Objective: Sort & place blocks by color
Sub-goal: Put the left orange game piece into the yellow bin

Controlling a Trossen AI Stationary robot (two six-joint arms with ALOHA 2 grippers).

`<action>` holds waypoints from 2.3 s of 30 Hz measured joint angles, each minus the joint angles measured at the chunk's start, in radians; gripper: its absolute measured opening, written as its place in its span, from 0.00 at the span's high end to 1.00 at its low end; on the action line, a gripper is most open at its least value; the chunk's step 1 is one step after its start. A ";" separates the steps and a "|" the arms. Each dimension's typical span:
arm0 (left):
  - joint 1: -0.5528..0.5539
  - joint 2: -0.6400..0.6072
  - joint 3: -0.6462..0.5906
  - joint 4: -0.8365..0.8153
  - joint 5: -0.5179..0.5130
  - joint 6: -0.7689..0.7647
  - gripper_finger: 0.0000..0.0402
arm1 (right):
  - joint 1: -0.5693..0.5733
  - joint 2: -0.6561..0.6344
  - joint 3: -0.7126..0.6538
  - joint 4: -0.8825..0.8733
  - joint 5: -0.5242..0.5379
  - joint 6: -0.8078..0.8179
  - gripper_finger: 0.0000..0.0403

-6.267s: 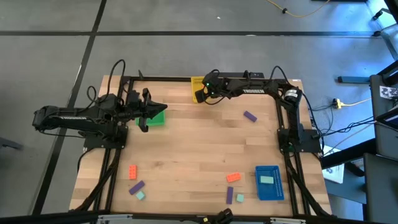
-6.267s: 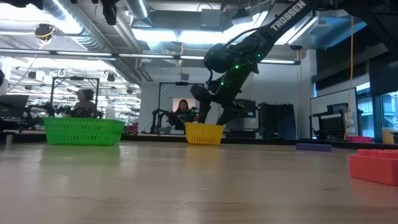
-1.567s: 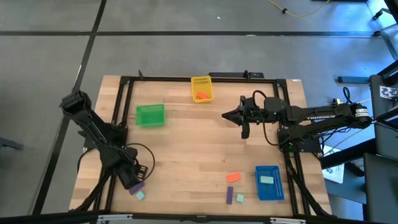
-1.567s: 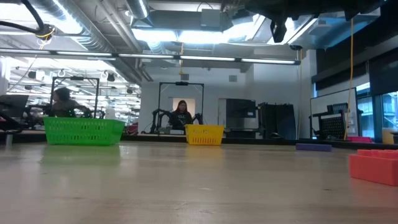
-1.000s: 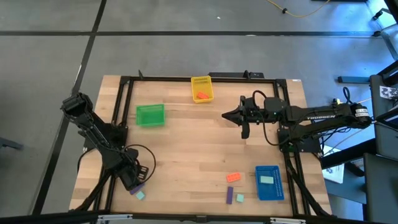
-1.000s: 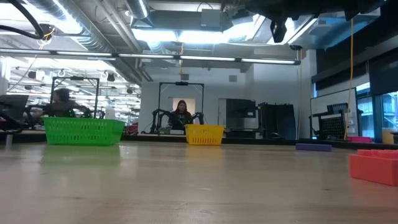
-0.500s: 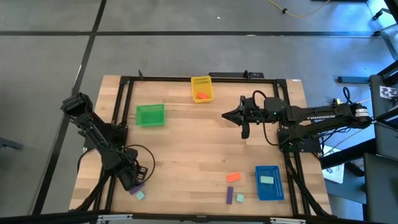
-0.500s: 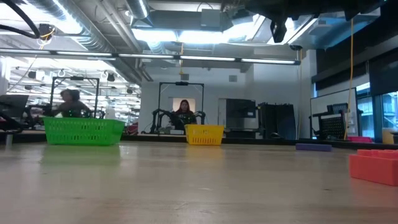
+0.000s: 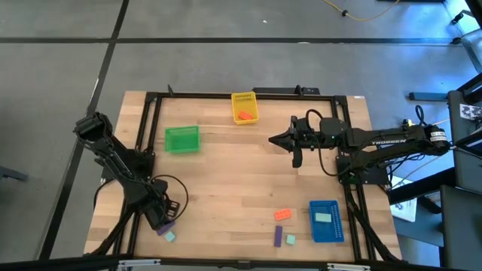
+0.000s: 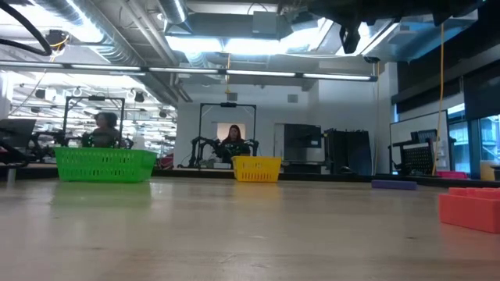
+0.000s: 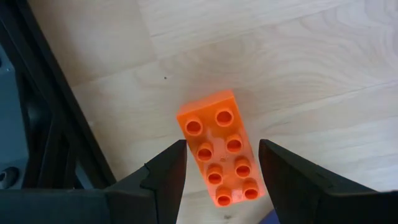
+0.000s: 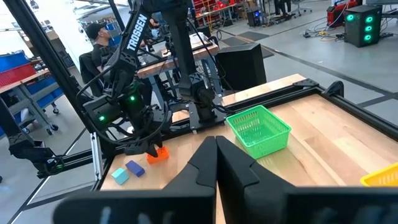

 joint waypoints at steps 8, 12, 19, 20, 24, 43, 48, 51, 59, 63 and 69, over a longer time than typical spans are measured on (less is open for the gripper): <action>0.013 0.000 -0.052 0.072 -0.004 0.005 0.52 | 0.000 0.000 0.000 0.001 0.000 0.000 1.00; 0.012 0.000 -0.054 0.073 -0.010 0.011 0.52 | 0.000 0.000 0.000 0.002 0.001 0.000 1.00; 0.012 0.000 -0.054 0.080 -0.011 0.024 0.53 | 0.000 0.000 0.000 0.002 0.001 0.000 1.00; 0.012 0.000 -0.054 0.081 -0.011 0.026 0.54 | 0.000 0.000 0.000 0.002 0.001 0.000 1.00; 0.009 0.000 -0.054 0.090 -0.012 0.026 0.62 | 0.000 0.000 0.000 0.002 0.001 0.000 1.00; 0.197 -0.467 -0.054 0.121 -0.443 0.545 0.68 | 0.000 0.000 0.000 0.007 -0.007 0.000 1.00; 0.467 -0.576 -0.054 0.345 -0.469 1.053 0.68 | 0.000 0.000 0.000 0.012 -0.048 0.004 1.00; 0.647 -0.583 -0.054 0.571 -0.376 1.363 0.68 | 0.000 0.000 0.000 0.013 -0.070 0.027 1.00; 1.103 -0.481 -0.053 1.080 0.101 1.822 0.68 | 0.000 0.000 0.000 0.023 -0.070 0.029 1.00; 1.204 -0.418 -0.053 1.249 0.213 1.830 0.68 | 0.000 0.000 0.000 0.026 -0.055 0.026 1.00; 1.203 -0.390 -0.053 1.278 0.217 1.825 0.68 | 0.000 0.000 0.000 0.026 -0.052 -0.026 1.00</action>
